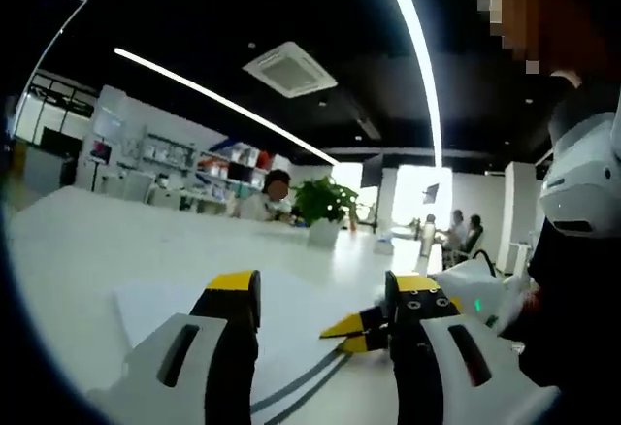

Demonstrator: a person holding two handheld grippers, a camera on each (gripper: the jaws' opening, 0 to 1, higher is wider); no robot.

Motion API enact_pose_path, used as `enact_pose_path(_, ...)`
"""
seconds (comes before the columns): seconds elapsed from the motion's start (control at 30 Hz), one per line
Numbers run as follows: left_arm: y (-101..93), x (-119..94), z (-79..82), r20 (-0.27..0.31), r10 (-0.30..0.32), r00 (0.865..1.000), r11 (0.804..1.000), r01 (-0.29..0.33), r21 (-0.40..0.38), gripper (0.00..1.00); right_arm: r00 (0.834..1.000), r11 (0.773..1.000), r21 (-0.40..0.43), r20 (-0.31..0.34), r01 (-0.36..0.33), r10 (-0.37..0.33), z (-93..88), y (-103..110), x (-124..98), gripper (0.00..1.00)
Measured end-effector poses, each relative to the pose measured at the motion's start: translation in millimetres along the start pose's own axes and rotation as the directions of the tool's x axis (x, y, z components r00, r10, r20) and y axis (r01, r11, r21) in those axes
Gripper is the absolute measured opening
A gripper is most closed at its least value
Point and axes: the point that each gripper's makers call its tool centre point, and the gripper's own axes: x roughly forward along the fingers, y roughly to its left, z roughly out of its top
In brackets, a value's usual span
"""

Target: Grasp the top corner of one sheet in the document stack and pull a single sheet out from the document stack, separating that one sheet from the rest and lifting it clear until the single sheet is fully removed from the stack

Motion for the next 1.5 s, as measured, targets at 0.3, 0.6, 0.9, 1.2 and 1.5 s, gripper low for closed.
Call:
enact_pose_path(0.3, -0.3, 8, -16.1, -0.073, 0.018, 0.997, 0.993, -0.010, 0.115, 0.55, 1.000, 1.000, 0.003, 0.000, 0.007, -0.007, -0.6, 0, -1, 0.02)
enact_pose_path(0.6, 10.9, 1, -6.9, -0.042, 0.068, 0.997, 0.992, -0.063, 0.109, 0.55, 1.000, 1.000, 0.008, -0.015, -0.007, 0.007, -0.8, 0, -1, 0.02)
enact_pose_path(0.9, 11.8, -3, -8.3, -0.065, 0.075, 0.995, 0.993, -0.069, 0.092, 0.51, 0.999, 1.000, -0.018, -0.035, 0.006, -0.007, -0.8, 0, -1, 0.02)
enact_pose_path(1.2, 3.2, -2, -1.3, -0.052, 0.065, 0.997, 0.991, -0.058, 0.122, 0.52, 0.999, 0.999, 0.035, -0.053, 0.013, -0.011, -2.9, -1, -2, 0.02)
enact_pose_path(1.5, 1.3, -5, 2.5, -0.035, 0.070, 0.997, 0.988, -0.064, 0.138, 0.51, 0.999, 0.998, 0.065, -0.049, 0.013, -0.010, -4.1, -2, -3, 0.02)
